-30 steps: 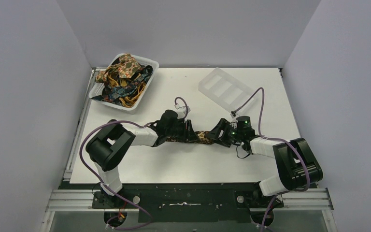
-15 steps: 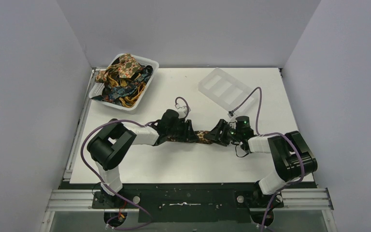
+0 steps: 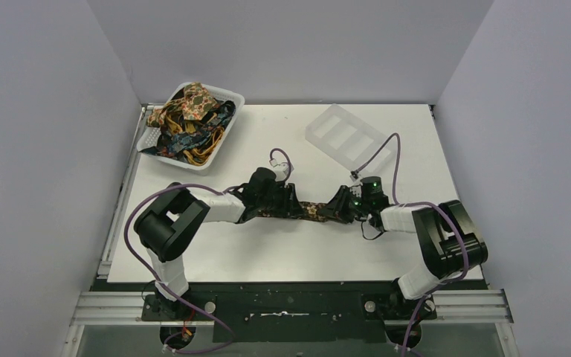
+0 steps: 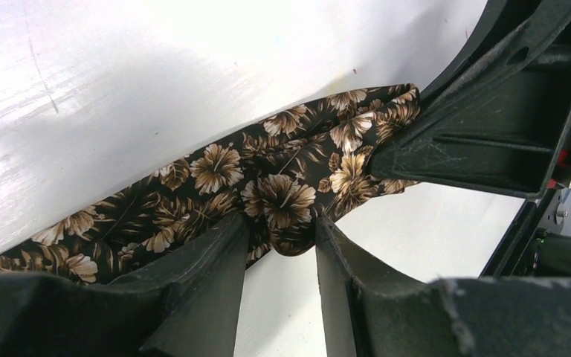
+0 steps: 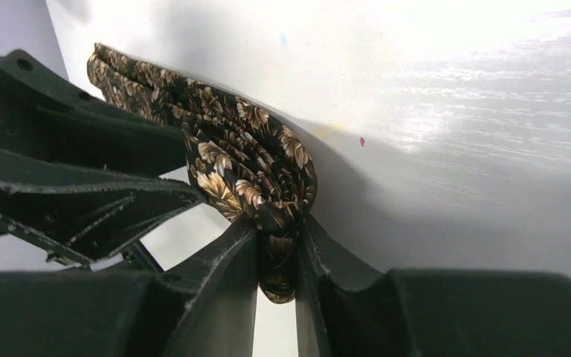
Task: Roll the ties
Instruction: Roll the tie at the center of the board.
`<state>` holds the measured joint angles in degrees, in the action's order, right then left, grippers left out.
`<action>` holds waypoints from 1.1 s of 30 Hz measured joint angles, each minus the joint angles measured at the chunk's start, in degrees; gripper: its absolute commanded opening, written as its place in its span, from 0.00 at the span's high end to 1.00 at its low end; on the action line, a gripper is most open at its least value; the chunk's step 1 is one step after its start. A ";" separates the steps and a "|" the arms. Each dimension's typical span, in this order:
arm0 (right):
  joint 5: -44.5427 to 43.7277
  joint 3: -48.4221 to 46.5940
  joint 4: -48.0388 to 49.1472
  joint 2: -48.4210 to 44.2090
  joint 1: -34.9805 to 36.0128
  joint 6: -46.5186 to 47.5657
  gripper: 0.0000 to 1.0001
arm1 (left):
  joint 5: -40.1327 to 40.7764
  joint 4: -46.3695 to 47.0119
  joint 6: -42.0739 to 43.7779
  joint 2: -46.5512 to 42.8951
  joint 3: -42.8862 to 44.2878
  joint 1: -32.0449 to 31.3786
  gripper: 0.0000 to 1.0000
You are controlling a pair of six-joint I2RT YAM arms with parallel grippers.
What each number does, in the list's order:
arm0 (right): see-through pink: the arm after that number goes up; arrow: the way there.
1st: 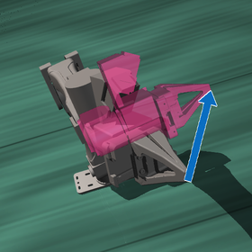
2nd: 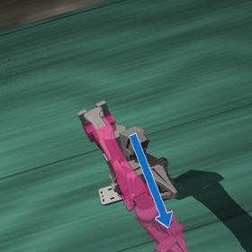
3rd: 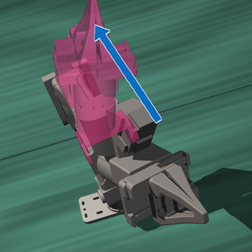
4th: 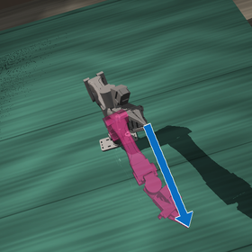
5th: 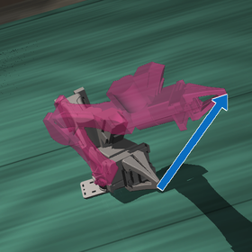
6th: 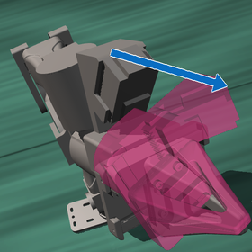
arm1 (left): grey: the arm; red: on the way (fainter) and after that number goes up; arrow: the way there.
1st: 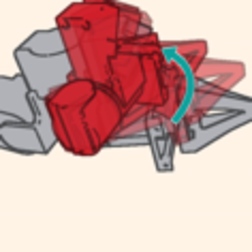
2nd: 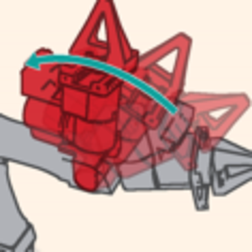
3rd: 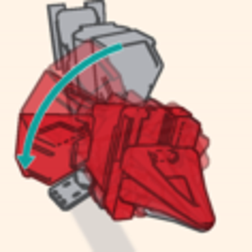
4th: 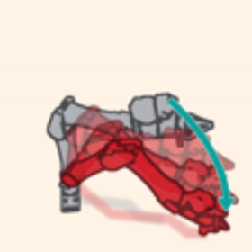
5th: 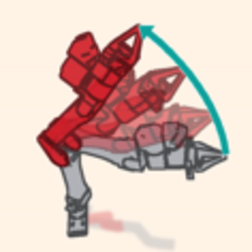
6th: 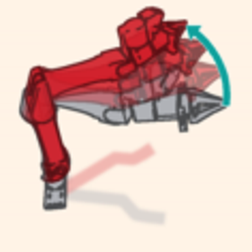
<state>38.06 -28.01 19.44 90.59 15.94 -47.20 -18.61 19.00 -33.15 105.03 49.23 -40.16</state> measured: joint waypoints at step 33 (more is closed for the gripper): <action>-40.04 -44.28 -72.37 2.97 -2.45 26.45 1.00 | 3.15 -9.03 1.29 -26.82 -10.84 6.84 0.48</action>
<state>-1.98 -72.29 -52.93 93.56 13.50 -20.75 -15.46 9.98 -31.86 78.22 38.39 -33.32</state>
